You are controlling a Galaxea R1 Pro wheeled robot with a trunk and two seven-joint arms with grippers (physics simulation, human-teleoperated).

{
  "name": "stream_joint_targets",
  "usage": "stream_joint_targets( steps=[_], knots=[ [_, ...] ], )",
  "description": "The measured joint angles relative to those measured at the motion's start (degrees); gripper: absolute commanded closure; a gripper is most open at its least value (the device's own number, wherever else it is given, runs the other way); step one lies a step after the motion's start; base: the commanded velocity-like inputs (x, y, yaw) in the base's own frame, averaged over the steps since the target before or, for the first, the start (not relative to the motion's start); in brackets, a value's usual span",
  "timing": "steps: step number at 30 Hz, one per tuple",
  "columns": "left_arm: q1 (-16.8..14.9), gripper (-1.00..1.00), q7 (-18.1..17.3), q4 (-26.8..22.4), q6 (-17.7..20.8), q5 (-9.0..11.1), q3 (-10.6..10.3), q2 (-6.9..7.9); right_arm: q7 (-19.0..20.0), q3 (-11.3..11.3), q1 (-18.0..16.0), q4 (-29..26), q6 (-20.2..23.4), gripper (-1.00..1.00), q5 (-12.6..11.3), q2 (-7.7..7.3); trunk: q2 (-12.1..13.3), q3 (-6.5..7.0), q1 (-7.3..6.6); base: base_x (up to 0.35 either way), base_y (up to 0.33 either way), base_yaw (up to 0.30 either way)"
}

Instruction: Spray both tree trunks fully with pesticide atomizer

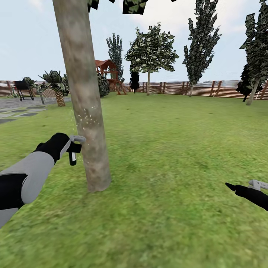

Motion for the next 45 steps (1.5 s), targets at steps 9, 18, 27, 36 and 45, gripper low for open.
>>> stream_joint_targets(
  steps=[9,18,27,36,45],
  knots=[
    [0.0,1.0,0.0,-6.3,0.1,-0.2,0.2,0.26,0.0,0.0,0.0,0.0,0.0,-1.0,0.0,-0.01,0.0,0.0,0.0,0.0,0.0,0.0],
    [1.8,1.0,0.0,7.5,-13.3,0.0,3.0,0.87,0.0,0.0,0.0,0.0,0.0,-1.0,0.0,-0.02,0.0,-0.01,0.0,0.0,0.0,0.0],
    [4.3,1.0,0.1,11.4,-18.7,4.8,3.0,0.87,0.0,0.0,0.0,0.0,0.0,-1.0,0.0,0.0,0.0,0.0,0.0,0.0,0.0,0.0],
    [7.5,1.0,7.3,11.4,-20.7,5.9,3.0,0.87,-0.1,0.0,0.0,0.0,0.0,-1.0,0.0,-0.03,0.0,0.0,0.0,0.0,0.0,0.0],
    [8.3,1.0,7.5,13.8,-23.9,14.2,3.0,0.42,0.0,0.0,0.0,0.0,0.0,-1.0,0.0,-0.03,0.0,0.0,0.0,0.112,0.0,0.0]
  ],
)
